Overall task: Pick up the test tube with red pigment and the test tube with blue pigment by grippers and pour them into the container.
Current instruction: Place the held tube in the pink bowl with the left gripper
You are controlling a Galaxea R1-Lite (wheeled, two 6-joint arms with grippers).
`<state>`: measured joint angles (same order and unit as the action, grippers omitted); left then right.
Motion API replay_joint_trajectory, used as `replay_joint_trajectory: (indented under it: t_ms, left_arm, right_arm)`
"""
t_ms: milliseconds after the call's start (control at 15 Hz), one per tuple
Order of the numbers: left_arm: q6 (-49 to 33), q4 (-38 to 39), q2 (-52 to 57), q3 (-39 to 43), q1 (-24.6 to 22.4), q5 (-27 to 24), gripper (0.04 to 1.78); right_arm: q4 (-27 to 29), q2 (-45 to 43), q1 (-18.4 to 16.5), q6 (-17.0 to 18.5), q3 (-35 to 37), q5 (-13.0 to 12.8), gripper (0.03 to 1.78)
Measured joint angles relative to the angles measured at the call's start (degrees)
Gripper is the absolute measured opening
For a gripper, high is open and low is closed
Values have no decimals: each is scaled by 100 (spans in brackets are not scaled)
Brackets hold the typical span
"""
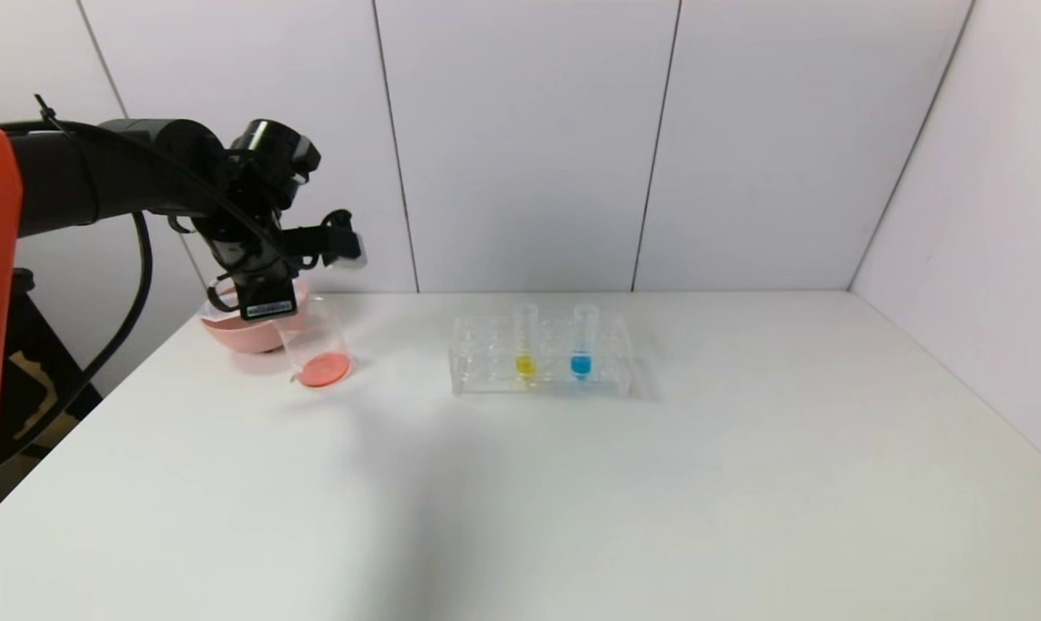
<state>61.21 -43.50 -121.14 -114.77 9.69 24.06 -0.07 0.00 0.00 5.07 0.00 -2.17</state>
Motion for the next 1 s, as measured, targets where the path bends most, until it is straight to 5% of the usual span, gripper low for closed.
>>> replay_joint_trajectory:
  t_ms: [267,533,733,1000]
  left_arm:
    - [-1755,546,154,55,-324,-1254,43]
    - [-3872,1549,542,703,-507,-1713,43]
    - [-4641,2856,1158,2211,-652,-1805,43]
    - [-5181,5509,2125,4918,-875,-1783,43]
  right_arm:
    - [0,0,0,0,0,-2,177]
    - [0,0,0,0,0,-2,177]
    - [0,0,0,0,0,-2,177]
    - [0,0,0,0,0,0,177]
